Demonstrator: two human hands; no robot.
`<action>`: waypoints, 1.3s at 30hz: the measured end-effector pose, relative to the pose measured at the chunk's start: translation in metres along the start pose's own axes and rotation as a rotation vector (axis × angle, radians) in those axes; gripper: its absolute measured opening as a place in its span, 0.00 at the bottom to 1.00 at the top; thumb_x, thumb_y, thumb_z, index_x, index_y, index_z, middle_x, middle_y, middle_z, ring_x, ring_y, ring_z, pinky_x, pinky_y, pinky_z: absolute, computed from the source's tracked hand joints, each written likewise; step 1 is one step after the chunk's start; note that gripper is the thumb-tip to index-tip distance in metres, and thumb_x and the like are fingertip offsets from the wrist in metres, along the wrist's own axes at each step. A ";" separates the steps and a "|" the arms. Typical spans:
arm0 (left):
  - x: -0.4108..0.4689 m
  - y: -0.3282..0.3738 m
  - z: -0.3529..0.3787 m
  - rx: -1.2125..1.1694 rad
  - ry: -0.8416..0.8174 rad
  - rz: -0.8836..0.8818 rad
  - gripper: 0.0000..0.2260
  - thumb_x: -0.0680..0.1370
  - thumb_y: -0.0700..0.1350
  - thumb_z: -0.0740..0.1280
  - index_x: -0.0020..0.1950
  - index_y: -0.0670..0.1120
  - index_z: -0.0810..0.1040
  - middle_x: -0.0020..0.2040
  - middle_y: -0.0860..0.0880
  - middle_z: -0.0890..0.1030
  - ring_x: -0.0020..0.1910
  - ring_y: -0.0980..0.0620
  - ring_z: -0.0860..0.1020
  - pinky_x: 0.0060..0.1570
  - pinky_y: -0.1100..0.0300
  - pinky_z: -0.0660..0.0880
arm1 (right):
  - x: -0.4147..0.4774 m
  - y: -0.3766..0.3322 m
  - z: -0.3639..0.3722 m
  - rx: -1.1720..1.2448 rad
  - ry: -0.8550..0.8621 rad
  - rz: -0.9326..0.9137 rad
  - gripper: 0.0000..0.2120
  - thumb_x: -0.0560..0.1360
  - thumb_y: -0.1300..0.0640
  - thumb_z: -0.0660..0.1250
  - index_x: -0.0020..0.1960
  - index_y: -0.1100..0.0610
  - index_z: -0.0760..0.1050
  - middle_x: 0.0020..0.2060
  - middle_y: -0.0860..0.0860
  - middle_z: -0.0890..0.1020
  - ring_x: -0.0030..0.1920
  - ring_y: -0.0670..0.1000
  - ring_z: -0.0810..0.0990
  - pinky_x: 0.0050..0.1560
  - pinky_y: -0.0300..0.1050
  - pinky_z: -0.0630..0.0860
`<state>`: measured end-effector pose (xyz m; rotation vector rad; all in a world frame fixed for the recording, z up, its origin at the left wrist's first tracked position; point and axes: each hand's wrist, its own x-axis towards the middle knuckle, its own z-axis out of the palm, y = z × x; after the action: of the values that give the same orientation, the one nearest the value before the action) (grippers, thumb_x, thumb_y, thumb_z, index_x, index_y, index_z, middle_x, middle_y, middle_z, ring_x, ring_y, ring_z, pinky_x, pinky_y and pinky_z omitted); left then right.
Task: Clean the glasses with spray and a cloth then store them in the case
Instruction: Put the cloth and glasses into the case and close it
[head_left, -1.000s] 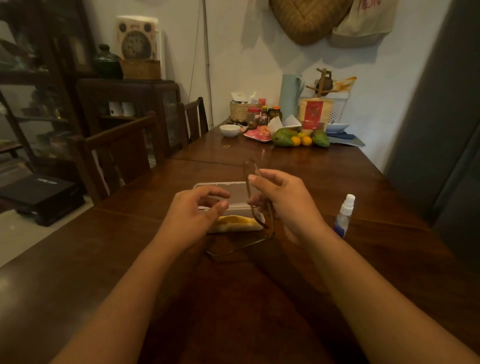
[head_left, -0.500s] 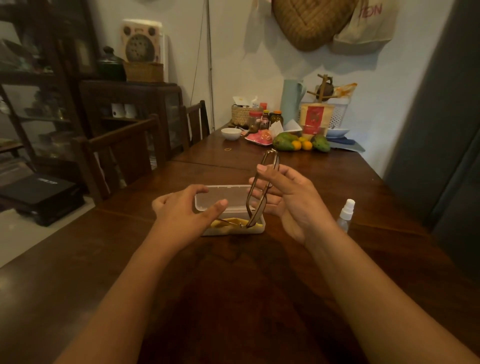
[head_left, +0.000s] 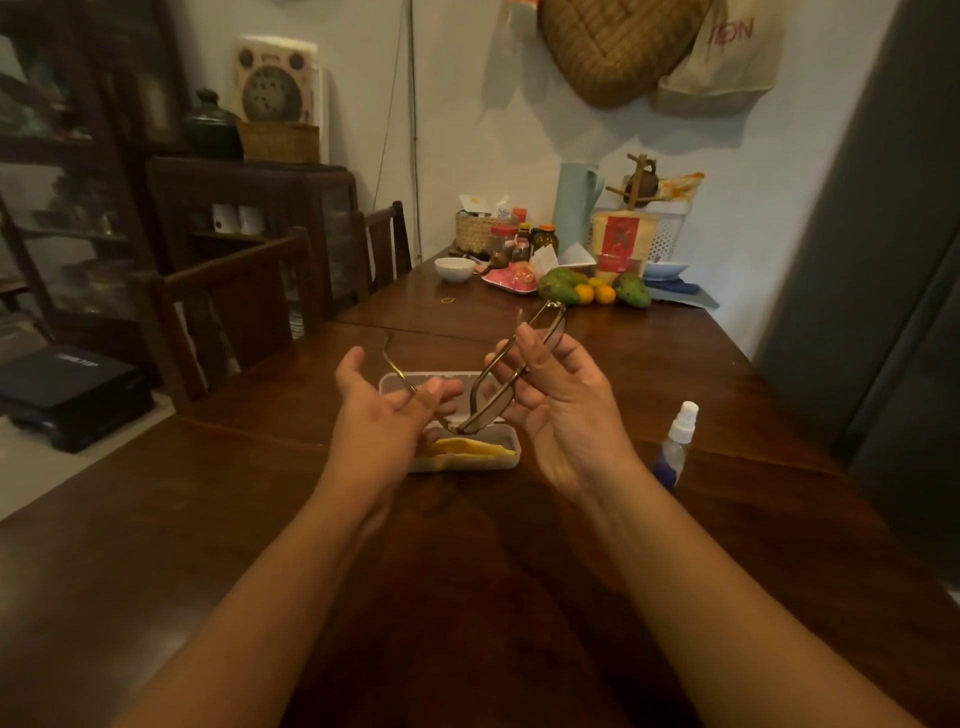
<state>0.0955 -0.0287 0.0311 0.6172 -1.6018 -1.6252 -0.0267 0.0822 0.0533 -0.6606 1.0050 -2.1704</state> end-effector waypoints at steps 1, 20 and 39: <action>0.000 -0.002 0.002 -0.018 -0.024 -0.012 0.33 0.80 0.42 0.66 0.78 0.55 0.49 0.47 0.54 0.87 0.50 0.55 0.84 0.49 0.52 0.77 | 0.000 0.002 0.000 -0.004 0.010 0.000 0.21 0.66 0.54 0.76 0.56 0.57 0.75 0.46 0.55 0.85 0.50 0.58 0.81 0.48 0.57 0.83; -0.005 -0.010 0.002 0.374 -0.265 0.219 0.23 0.65 0.50 0.79 0.59 0.60 0.80 0.50 0.63 0.85 0.52 0.63 0.82 0.51 0.63 0.78 | 0.000 0.012 -0.006 0.037 0.096 0.099 0.18 0.72 0.56 0.75 0.58 0.61 0.74 0.38 0.55 0.82 0.50 0.61 0.75 0.40 0.54 0.84; 0.021 -0.007 -0.029 -0.001 -0.183 -0.173 0.19 0.71 0.57 0.68 0.54 0.46 0.83 0.47 0.43 0.87 0.43 0.47 0.86 0.50 0.47 0.79 | 0.014 0.017 -0.042 -0.334 0.111 0.257 0.11 0.82 0.52 0.63 0.58 0.56 0.79 0.47 0.53 0.87 0.42 0.47 0.86 0.47 0.44 0.81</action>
<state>0.1043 -0.0631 0.0249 0.6366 -1.7179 -1.8542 -0.0584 0.0830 0.0181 -0.5291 1.4468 -1.8493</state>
